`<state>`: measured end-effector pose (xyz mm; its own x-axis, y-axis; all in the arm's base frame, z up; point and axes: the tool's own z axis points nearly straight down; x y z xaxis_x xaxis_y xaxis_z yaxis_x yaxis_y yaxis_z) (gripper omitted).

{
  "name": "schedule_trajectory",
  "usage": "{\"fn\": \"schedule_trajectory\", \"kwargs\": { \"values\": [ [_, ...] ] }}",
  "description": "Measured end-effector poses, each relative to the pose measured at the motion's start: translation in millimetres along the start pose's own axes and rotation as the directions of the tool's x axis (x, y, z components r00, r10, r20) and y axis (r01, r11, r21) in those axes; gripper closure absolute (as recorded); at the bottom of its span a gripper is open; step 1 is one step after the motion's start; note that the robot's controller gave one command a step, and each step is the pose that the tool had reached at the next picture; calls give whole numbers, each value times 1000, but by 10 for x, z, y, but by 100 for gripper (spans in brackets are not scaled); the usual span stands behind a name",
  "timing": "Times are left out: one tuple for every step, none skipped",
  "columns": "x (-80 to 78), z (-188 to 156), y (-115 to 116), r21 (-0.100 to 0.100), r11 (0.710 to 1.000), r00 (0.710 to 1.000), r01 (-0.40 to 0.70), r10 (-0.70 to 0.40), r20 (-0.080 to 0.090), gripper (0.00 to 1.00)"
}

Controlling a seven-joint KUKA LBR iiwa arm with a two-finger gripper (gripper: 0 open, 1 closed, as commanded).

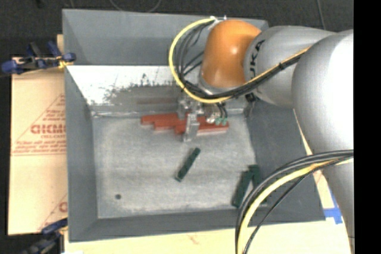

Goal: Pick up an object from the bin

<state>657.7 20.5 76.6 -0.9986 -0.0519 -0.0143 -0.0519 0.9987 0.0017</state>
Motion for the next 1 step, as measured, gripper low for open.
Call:
{"fn": "schedule_trajectory", "kwargs": {
  "values": [
    [414, -1455, -317, 5, 999, 1000, 31, -31, -3, 100]
  ]
}}
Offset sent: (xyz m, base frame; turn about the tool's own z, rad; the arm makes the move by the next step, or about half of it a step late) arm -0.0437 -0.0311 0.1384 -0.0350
